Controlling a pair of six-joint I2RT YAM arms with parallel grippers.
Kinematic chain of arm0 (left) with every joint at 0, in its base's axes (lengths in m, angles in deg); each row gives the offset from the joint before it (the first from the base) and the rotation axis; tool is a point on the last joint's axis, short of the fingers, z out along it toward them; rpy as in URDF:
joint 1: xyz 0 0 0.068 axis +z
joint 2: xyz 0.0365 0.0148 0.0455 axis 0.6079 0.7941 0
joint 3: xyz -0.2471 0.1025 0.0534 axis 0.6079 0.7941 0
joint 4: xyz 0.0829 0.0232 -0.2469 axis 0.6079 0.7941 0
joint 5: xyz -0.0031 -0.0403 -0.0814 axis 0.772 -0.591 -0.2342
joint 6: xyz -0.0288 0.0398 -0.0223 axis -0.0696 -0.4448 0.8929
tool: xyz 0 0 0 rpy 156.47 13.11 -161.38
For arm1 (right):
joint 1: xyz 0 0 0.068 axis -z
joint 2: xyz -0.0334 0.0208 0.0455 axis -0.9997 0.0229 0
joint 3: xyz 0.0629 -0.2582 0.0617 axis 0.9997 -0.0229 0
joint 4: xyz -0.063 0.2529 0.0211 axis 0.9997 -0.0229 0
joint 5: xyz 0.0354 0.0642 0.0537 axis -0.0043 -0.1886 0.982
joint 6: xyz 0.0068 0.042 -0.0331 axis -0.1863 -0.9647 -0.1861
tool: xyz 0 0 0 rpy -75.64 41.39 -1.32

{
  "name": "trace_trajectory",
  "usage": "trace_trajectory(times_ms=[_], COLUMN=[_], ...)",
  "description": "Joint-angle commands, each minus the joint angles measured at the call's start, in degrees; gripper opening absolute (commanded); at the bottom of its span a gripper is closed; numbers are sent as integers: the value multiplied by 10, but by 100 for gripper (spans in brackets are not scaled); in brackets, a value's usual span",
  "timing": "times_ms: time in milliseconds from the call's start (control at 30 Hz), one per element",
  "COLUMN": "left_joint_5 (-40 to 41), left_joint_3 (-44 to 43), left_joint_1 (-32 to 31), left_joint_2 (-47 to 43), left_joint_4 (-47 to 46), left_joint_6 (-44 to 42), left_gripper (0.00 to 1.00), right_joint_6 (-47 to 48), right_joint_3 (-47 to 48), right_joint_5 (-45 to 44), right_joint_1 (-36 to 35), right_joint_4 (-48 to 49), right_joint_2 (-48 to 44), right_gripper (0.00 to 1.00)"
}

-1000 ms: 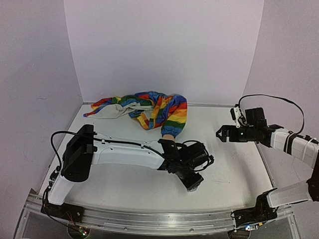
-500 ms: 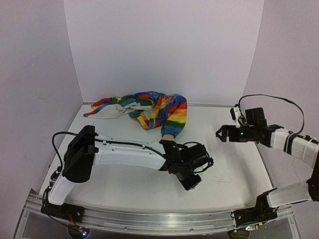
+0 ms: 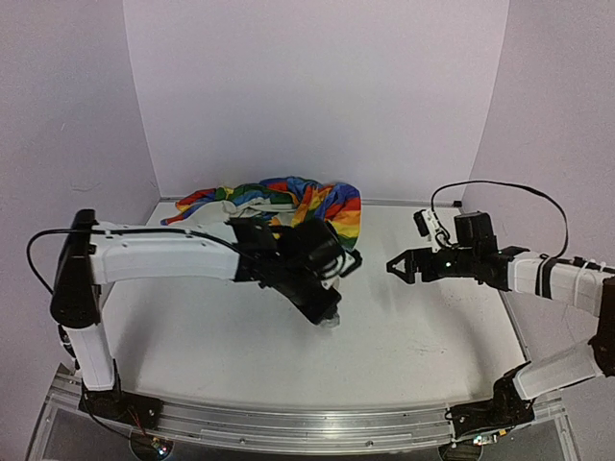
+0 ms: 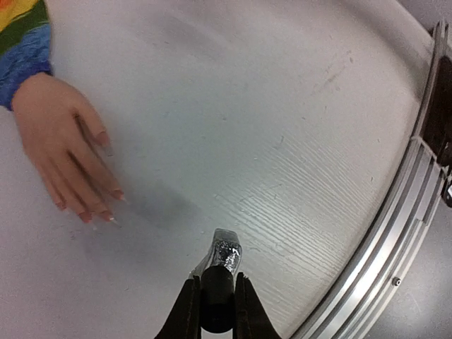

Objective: Paint the nails

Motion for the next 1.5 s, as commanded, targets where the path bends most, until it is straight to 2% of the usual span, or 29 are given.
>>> trace_trajectory(times_ms=[0, 100, 233, 567, 667, 800, 933, 1067, 1233, 1433, 1467], left_joint_5=[-20, -20, -59, -121, -137, -144, -152, -159, -167, -166, -167], left_joint_3=[46, 71, 91, 134, 144, 155, 160, 161, 163, 163, 164], left_joint_1=[57, 76, 102, 114, 115, 116, 116, 117, 119, 120, 120], left_joint_2=[-129, -169, -204, -258, -268, -276, -279, -279, -277, -278, -277], left_joint_4=[-8, -9, -11, -55, -72, -83, -91, -92, -92, -93, -95], left_joint_6=[33, 38, 51, 62, 64, 62, 61, 52, 49, 50, 53], left_gripper=[0, 0, 0, 0, 0, 0, 0, 0, 0, 0, 4], right_joint_6=[17, 27, 34, -24, -33, -59, -59, -56, -51, -48, -49], right_joint_3=[13, 31, 47, 92, 113, 118, 119, 118, 115, 111, 109], right_joint_5=[109, 152, 201, 223, 250, 288, 300, 307, 313, 302, 294], right_joint_1=[-58, -113, -180, -264, -274, -280, -284, -284, -284, -284, -284], right_joint_4=[80, 111, 162, 283, 297, 348, 358, 359, 359, 359, 359], right_joint_2=[47, 76, 104, 187, 218, 234, 241, 237, 232, 229, 226], right_gripper=[98, 97, 94, 89, 79, 60, 41, 32, 1, 0, 0])
